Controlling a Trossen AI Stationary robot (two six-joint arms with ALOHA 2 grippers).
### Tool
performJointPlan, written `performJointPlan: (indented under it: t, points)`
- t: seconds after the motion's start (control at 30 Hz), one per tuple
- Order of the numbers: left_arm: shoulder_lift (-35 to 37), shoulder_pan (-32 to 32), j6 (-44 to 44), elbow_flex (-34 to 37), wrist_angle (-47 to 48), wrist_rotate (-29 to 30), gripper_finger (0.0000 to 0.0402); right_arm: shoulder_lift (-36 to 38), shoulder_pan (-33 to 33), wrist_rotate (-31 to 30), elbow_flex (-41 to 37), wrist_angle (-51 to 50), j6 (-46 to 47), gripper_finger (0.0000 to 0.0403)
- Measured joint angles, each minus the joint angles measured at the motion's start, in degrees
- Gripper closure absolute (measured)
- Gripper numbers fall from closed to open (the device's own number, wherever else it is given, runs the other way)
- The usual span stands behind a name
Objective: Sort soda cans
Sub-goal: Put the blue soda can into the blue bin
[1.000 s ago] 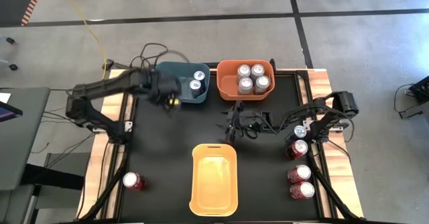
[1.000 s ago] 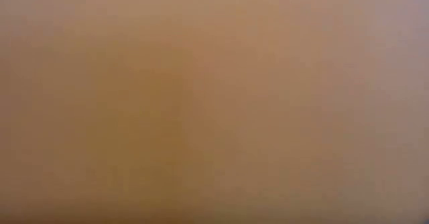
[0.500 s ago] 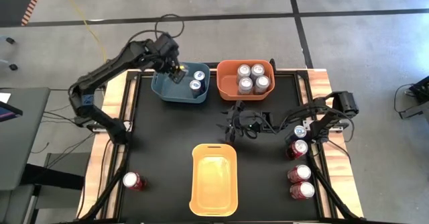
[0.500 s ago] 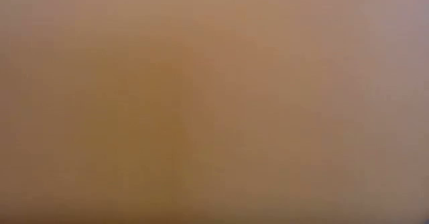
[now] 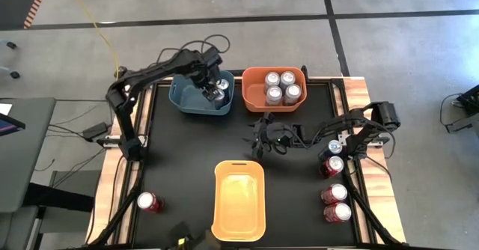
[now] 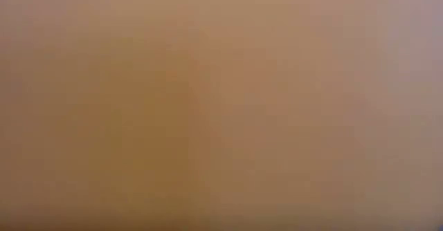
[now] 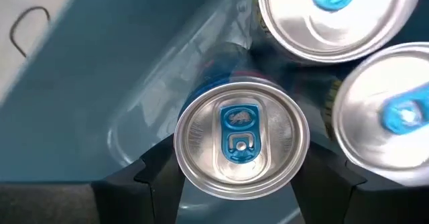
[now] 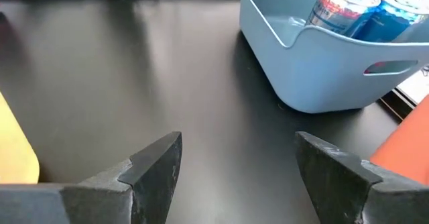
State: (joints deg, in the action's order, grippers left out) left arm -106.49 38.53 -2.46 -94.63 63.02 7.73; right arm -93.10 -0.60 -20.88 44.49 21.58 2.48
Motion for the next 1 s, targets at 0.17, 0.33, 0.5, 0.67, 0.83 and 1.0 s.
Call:
performJointPlan:
  t: [0.17,0.33,0.5,0.67,0.83,1.0]
  points:
    - [-1.8,0.9,-0.3,-0.3,-2.4,0.0,0.0183,0.0,0.0,0.0,-0.1,-1.1,-0.2,0.0097]
    - [-2.1,1.9,2.5,-1.2,-2.2,-1.8,0.0153,0.0,0.0,0.0,-1.2,-0.8,-0.8,0.0097]
    - [-2.5,2.1,2.2,-2.8,-1.3,-2.5,0.0122,0.0,0.3,0.0,-1.8,-0.4,-0.9,0.0097]
    - [-2.3,2.1,4.9,-4.4,-0.9,-2.6,0.0106,0.0,0.4,0.0,-1.8,-1.4,-1.0,0.0097]
    - [-2.3,2.1,5.3,-5.0,-0.8,-2.6,0.0095,0.0,0.4,0.0,-1.8,-1.5,-1.0,0.0097]
    - [-2.3,2.1,4.9,-5.0,-0.9,-2.5,0.0087,0.0,0.4,1.5,-1.8,-3.6,0.6,0.0097]
